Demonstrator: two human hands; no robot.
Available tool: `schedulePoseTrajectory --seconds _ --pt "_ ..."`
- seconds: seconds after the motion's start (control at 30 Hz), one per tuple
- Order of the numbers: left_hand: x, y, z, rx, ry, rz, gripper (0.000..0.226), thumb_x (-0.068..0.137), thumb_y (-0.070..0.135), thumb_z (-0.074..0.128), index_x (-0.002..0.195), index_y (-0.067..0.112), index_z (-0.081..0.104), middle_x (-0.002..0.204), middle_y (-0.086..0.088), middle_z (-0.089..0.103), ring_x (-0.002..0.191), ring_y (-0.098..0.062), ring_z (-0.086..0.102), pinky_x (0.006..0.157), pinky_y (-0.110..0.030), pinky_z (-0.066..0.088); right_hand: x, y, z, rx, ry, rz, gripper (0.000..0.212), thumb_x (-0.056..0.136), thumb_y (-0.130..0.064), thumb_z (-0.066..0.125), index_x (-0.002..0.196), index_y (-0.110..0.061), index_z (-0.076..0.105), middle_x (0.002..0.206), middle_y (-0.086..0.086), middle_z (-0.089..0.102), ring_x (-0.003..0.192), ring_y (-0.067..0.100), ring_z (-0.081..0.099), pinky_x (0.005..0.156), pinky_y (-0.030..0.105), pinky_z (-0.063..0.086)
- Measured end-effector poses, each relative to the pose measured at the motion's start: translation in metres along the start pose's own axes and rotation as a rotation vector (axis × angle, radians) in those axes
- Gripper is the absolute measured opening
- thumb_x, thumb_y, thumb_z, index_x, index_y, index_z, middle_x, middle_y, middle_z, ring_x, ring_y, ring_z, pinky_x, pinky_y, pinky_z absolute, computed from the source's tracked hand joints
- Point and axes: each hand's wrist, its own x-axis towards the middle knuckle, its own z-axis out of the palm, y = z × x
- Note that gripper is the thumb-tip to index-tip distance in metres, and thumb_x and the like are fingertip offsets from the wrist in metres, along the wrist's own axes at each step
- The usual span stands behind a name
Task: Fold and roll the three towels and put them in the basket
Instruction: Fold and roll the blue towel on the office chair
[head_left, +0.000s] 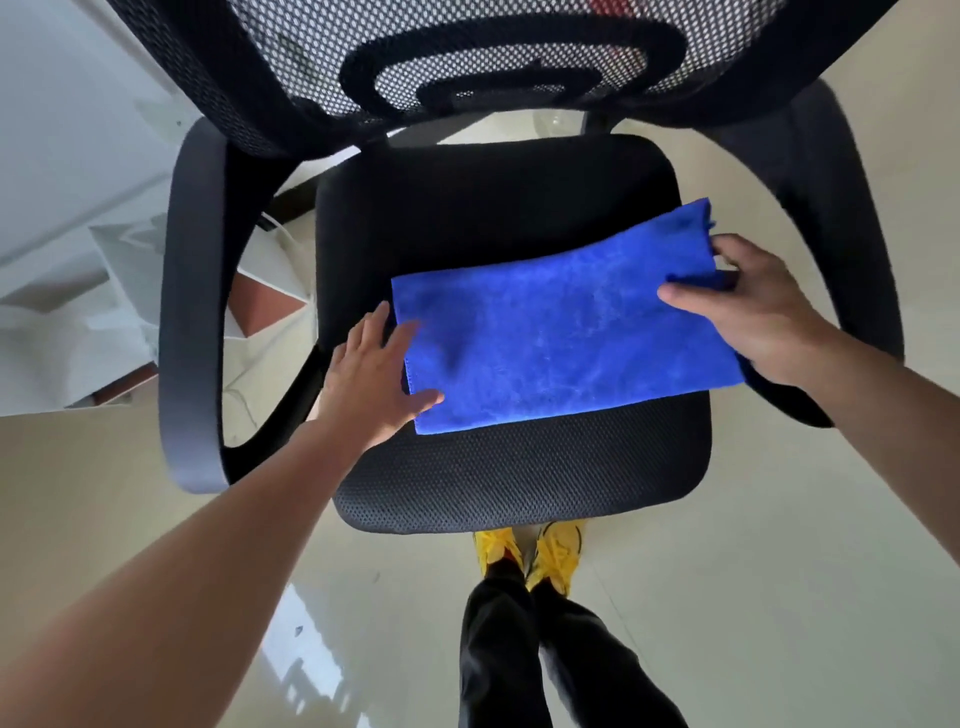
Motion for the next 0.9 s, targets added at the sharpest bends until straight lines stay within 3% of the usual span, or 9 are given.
schedulePoseTrajectory --seconds 0.13,0.2,0.3,0.53,0.63,0.7,0.77,0.83,0.9 --pt "-0.011 -0.005 -0.008 -0.262 0.171 -0.258 0.056 0.085 0.032 0.064 0.135 0.014 0.047 0.137 -0.012 0.044 0.126 -0.032 0.043 0.097 -0.045 0.040 -0.017 -0.034 0.059 -0.210 -0.076 -0.169 0.045 0.079 -0.025 0.074 0.119 -0.023 0.052 0.092 -0.007 0.067 0.081 0.010 0.064 0.073 0.021 0.047" --pt "-0.017 -0.010 -0.011 -0.336 0.170 -0.352 0.050 0.087 0.028 0.062 0.133 0.013 0.049 0.127 -0.012 0.050 0.118 -0.032 0.049 0.092 -0.040 0.041 -0.023 -0.043 0.105 -0.305 -0.105 -0.211 0.049 0.083 -0.025 0.069 0.127 -0.021 0.045 0.080 -0.004 0.062 0.072 0.015 0.060 0.067 0.026 0.046" --pt "-0.024 -0.024 -0.017 -0.375 0.135 -0.425 0.047 0.087 0.024 0.060 0.132 0.012 0.051 0.122 -0.013 0.053 0.112 -0.032 0.053 0.090 -0.035 0.040 -0.026 -0.046 0.168 -0.426 -0.155 -0.219 0.048 0.090 -0.023 0.060 0.132 -0.020 0.037 0.067 -0.006 0.052 0.067 0.022 0.055 0.058 0.031 0.039" --pt "-0.028 -0.035 -0.024 -0.414 0.191 -0.444 0.042 0.088 0.022 0.057 0.129 0.013 0.053 0.121 -0.010 0.054 0.107 -0.028 0.054 0.083 -0.030 0.039 -0.022 -0.035 0.241 -0.591 -0.258 -0.189 0.063 0.090 -0.028 0.061 0.141 -0.014 0.027 0.108 0.014 0.063 0.101 0.037 0.058 0.074 0.037 0.043" --pt "-0.029 -0.035 -0.026 -0.416 0.202 -0.475 0.041 0.089 0.020 0.055 0.129 0.013 0.052 0.124 -0.009 0.052 0.106 -0.027 0.054 0.079 -0.028 0.038 -0.023 -0.035 0.230 -0.381 -0.332 -0.110 0.068 0.088 -0.033 0.063 0.145 -0.019 0.030 0.108 0.010 0.066 0.099 0.030 0.062 0.083 0.042 0.052" --pt "-0.030 -0.031 -0.028 -0.350 0.255 -0.411 0.039 0.090 0.018 0.055 0.128 0.012 0.053 0.126 -0.009 0.050 0.109 -0.028 0.052 0.082 -0.033 0.042 -0.015 -0.032 0.208 -0.170 -0.205 -0.095 0.047 0.091 -0.026 0.060 0.136 -0.019 0.046 0.099 0.005 0.067 0.086 0.024 0.068 0.069 0.041 0.058" --pt "-0.028 -0.018 -0.028 -0.206 0.313 -0.169 0.038 0.089 0.018 0.055 0.127 0.010 0.055 0.133 -0.010 0.048 0.118 -0.030 0.047 0.090 -0.040 0.043 0.001 -0.032 0.185 -0.020 -0.076 -0.045 0.029 0.092 -0.018 0.057 0.120 -0.016 0.057 0.092 0.004 0.066 0.071 0.018 0.070 0.058 0.035 0.058" --pt "-0.018 -0.001 -0.022 -0.053 0.217 0.108 0.049 0.089 0.027 0.058 0.135 0.013 0.050 0.148 -0.011 0.037 0.136 -0.030 0.033 0.103 -0.041 0.035 0.019 -0.034 0.170 0.138 -0.138 0.104 0.015 0.090 -0.011 0.059 0.103 -0.015 0.062 0.084 0.004 0.067 0.062 0.013 0.070 0.053 0.027 0.056" --pt "-0.004 0.011 -0.014 0.105 0.030 0.223 0.074 0.085 0.046 0.061 0.147 0.019 0.031 0.160 -0.009 0.013 0.148 -0.025 0.010 0.114 -0.040 0.020 0.038 -0.039 0.160 0.269 -0.246 0.243 0.008 0.091 -0.010 0.059 0.091 -0.016 0.064 0.083 0.004 0.069 0.073 0.016 0.071 0.060 0.026 0.057"
